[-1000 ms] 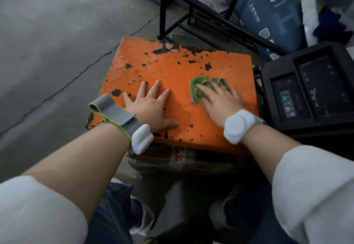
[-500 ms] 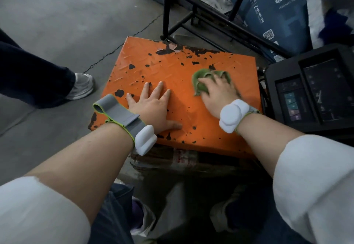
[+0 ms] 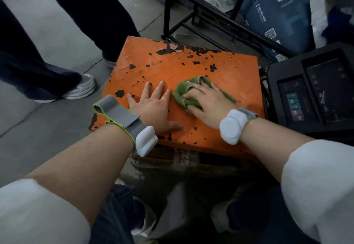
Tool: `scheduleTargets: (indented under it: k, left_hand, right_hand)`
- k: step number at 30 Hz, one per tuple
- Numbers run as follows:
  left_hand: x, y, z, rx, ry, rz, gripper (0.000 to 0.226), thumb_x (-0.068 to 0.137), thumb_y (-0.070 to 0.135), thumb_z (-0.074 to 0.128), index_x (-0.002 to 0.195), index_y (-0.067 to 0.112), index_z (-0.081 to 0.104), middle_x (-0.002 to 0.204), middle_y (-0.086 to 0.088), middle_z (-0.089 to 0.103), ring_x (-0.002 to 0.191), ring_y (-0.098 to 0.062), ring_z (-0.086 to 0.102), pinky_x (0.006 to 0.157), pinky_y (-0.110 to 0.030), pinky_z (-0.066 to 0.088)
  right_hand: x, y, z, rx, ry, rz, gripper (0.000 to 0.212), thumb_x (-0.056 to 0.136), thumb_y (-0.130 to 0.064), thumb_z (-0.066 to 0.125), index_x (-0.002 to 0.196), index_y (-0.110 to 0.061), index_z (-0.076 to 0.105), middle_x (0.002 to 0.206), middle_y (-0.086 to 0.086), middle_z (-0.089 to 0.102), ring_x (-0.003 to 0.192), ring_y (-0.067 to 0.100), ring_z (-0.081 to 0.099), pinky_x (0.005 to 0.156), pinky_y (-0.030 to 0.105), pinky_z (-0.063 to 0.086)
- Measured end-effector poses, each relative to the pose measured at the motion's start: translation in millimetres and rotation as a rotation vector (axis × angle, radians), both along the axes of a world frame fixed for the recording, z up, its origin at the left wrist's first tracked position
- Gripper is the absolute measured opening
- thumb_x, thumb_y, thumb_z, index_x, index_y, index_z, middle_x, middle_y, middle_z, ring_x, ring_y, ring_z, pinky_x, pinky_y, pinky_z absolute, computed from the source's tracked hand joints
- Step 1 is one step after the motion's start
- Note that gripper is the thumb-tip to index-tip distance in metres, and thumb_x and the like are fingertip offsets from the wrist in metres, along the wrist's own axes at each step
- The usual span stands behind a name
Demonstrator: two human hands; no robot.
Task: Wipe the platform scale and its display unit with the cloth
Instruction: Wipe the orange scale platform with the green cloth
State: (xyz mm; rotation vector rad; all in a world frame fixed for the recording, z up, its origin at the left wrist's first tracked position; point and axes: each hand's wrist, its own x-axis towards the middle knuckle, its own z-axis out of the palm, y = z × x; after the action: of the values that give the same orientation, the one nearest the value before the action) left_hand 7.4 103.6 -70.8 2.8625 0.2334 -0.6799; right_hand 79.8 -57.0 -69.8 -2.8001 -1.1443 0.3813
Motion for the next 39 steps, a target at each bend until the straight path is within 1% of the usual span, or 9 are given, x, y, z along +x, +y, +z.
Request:
scheduleTargets:
  k: [6,12,17,22,24,27,29,33,39]
  left_hand:
    - [-1,0,-1,0.017,-0.034,0.005,0.112,0.069,0.078,0.052,0.150,0.026,-0.005,0.158,0.008,-0.016,0.146,-0.026,-0.013,0.111,-0.067,0.007]
    - [0,-1,-1,0.015,-0.026,0.011,0.112,0.069,0.078,0.051,0.150,0.026,-0.006,0.157,0.010,-0.017,0.146,-0.026,-0.014,0.111,-0.067,0.008]
    - [0,-1,1,0.020,-0.025,0.005,0.113,0.069,0.078,0.051,0.150,0.023,-0.005,0.158,0.009,-0.016,0.146,-0.026,-0.013,0.111,-0.067,0.008]
    - [1,-2,0,0.024,-0.031,0.020,0.114,0.068,0.076,0.056,0.151,0.025,-0.002,0.158,0.009,-0.014,0.146,-0.026,-0.011,0.112,-0.066,0.009]
    - [1,-3,0,0.018,-0.044,0.015,0.111,0.068,0.076,0.056,0.151,0.027,-0.001,0.158,0.008,-0.014,0.147,-0.026,-0.011,0.112,-0.066,0.008]
    - [0,-4,0,0.017,-0.073,-0.001,0.106,0.070,0.074,0.056,0.150,0.031,0.000,0.159,0.008,-0.012,0.147,-0.026,-0.010,0.112,-0.065,0.007]
    - [1,-4,0,0.018,-0.073,-0.014,0.105,0.071,0.073,0.056,0.150,0.032,0.000,0.159,0.008,-0.012,0.147,-0.026,-0.009,0.112,-0.064,0.007]
    - [5,-7,1,-0.004,-0.063,-0.053,0.102,0.073,0.074,0.052,0.149,0.035,-0.003,0.158,0.008,-0.014,0.147,-0.026,-0.011,0.113,-0.065,0.007]
    - [4,-13,-1,-0.021,-0.028,-0.132,0.103,0.071,0.077,0.049,0.148,0.037,-0.006,0.157,0.008,-0.018,0.146,-0.026,-0.015,0.114,-0.063,0.003]
  right_hand:
    - [35,-5,4,0.091,-0.048,-0.390,0.031,0.094,-0.023,0.044,0.125,-0.023,0.048,0.140,0.001,0.046,0.129,0.024,0.042,0.115,0.048,0.021]
    - [-2,7,1,0.026,0.020,0.028,0.034,0.096,-0.027,0.043,0.130,-0.030,0.044,0.151,-0.006,0.031,0.143,0.021,0.021,0.119,0.042,0.003]
    - [28,-16,7,0.112,-0.038,-0.424,0.032,0.094,-0.020,0.045,0.125,-0.023,0.048,0.136,0.003,0.049,0.125,0.027,0.044,0.112,0.044,0.028]
    - [2,-12,2,0.040,0.024,-0.130,0.033,0.095,-0.021,0.045,0.128,-0.026,0.046,0.150,-0.003,0.033,0.142,0.020,0.024,0.120,0.044,0.006]
    - [3,-24,8,0.015,0.016,-0.095,0.034,0.096,-0.022,0.045,0.129,-0.027,0.046,0.150,-0.003,0.035,0.139,0.021,0.030,0.118,0.039,0.014]
    - [20,-36,16,0.079,-0.027,-0.390,0.033,0.093,-0.018,0.047,0.126,-0.022,0.048,0.137,0.003,0.048,0.122,0.026,0.046,0.106,0.040,0.033]
    - [18,-31,15,0.107,-0.020,-0.474,0.033,0.093,-0.016,0.046,0.125,-0.019,0.049,0.137,0.004,0.047,0.125,0.027,0.042,0.111,0.044,0.029]
    - [-5,-29,8,0.016,0.031,-0.193,0.035,0.092,-0.026,0.047,0.127,-0.026,0.047,0.150,-0.002,0.033,0.141,0.022,0.026,0.119,0.047,0.008]
    - [15,-51,18,0.066,0.004,-0.529,0.030,0.092,-0.031,0.047,0.120,-0.019,0.049,0.133,0.005,0.050,0.118,0.029,0.048,0.101,0.044,0.039]
